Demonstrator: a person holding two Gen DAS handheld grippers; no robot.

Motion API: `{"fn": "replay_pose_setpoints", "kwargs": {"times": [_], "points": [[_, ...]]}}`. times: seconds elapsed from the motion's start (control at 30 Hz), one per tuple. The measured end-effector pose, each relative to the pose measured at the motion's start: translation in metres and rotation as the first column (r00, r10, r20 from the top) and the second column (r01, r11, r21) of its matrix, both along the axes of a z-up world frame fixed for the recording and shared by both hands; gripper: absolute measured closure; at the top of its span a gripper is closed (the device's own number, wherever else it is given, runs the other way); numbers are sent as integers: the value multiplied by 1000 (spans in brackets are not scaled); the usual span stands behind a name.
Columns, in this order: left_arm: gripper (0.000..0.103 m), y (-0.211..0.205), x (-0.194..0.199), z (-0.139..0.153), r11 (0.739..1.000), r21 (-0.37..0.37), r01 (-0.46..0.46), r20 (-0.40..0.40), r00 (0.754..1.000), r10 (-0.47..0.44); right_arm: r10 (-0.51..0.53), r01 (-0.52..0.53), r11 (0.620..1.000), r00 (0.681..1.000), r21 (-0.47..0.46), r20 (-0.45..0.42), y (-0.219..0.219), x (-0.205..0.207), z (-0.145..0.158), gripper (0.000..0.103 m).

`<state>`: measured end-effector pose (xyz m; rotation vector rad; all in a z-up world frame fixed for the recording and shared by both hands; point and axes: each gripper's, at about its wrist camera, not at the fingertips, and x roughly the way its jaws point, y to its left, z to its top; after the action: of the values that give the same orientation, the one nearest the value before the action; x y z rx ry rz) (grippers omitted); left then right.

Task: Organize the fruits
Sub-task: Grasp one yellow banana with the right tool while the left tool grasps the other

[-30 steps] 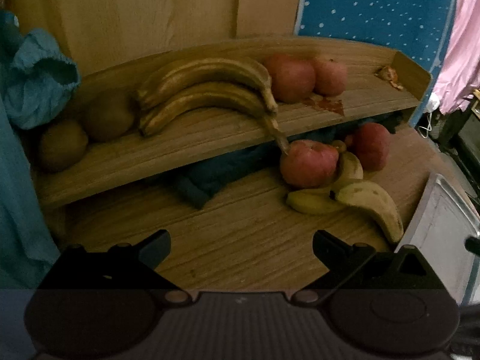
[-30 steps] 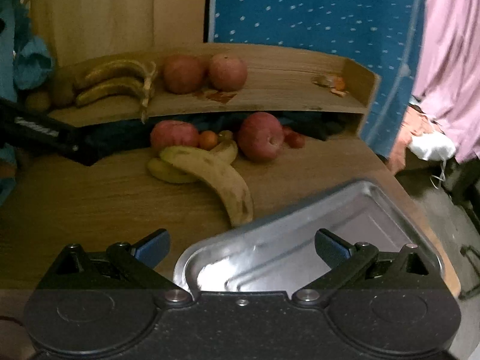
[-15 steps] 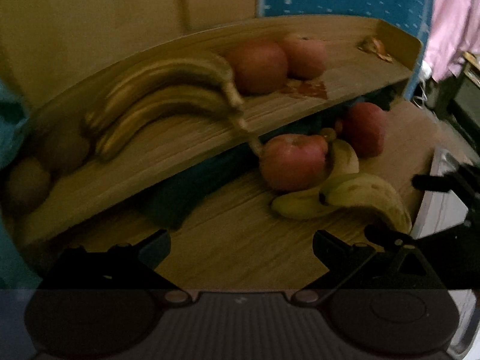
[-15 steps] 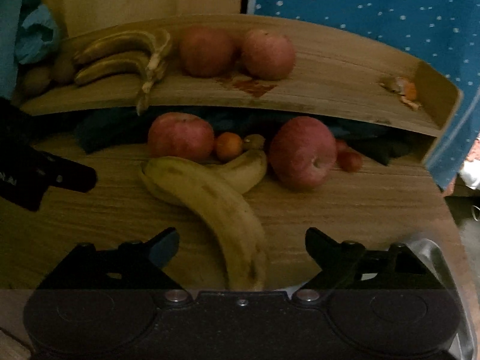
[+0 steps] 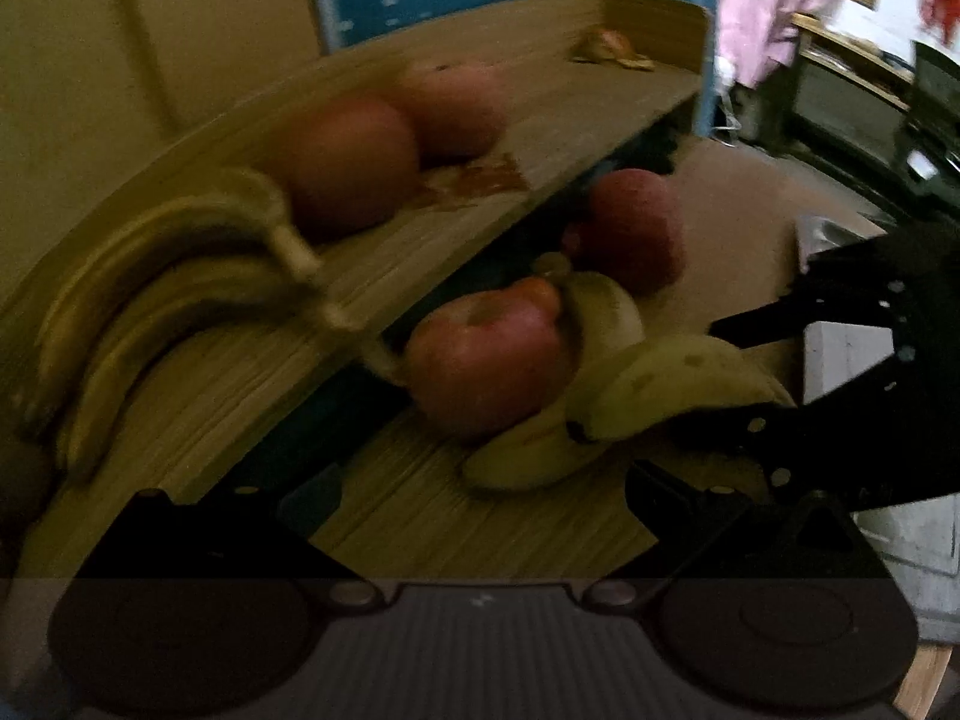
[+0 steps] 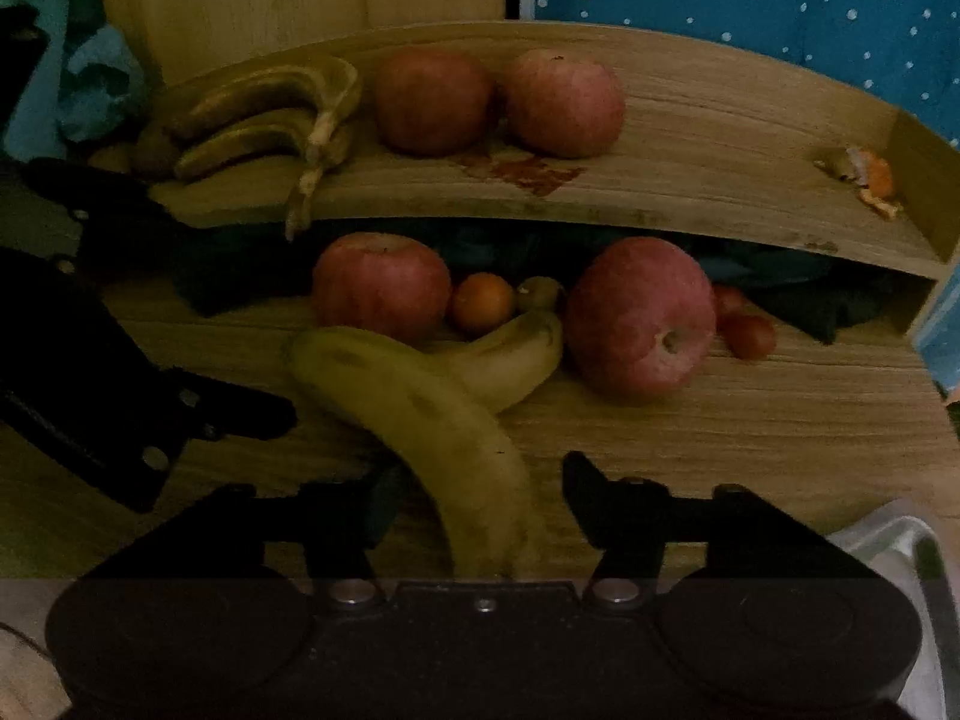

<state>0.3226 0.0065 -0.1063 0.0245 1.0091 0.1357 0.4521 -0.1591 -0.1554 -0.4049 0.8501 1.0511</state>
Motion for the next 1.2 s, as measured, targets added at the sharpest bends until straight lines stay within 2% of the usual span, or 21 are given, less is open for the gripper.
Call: {"fn": "replay_pose_setpoints", "kwargs": {"times": [0.17, 0.33, 0.57, 0.63, 0.7, 0.83, 1.03, 1.1, 1.2], "points": [[0, -2, 9, -8, 996, -18, 87, -13, 996, -87, 0, 0, 1000, 1000, 16, -20, -2, 3, 1, 54], [1, -2, 19, -19, 990, -38, 135, -39, 990, -137, -25, 27, 998, 998, 48, -52, -11, 13, 4, 59], [3, -7, 27, -28, 981, -119, 150, -63, 985, -158, -110, 118, 990, 989, 81, -96, -25, 32, 5, 65], [3, -12, 27, -28, 983, -107, 149, -68, 985, -157, -125, 133, 988, 987, 83, -97, -27, 33, 7, 65], [3, -15, 29, -28, 982, -129, 141, -70, 986, -151, -140, 149, 985, 985, 90, -102, -30, 34, 9, 65], [3, -18, 26, -25, 976, -182, 117, -73, 989, -132, -166, 177, 977, 981, 116, -103, -38, 39, 16, 73], [3, -29, 26, -20, 973, -202, 108, -75, 989, -125, -151, 162, 981, 983, 110, -104, -35, 41, 16, 69], [3, -30, 29, -20, 971, -216, 99, -78, 990, -118, -145, 156, 983, 983, 95, -109, -33, 41, 13, 62], [3, -35, 32, -20, 969, -219, 118, -79, 987, -138, -129, 137, 989, 985, 63, -113, -28, 41, 7, 56]]}}
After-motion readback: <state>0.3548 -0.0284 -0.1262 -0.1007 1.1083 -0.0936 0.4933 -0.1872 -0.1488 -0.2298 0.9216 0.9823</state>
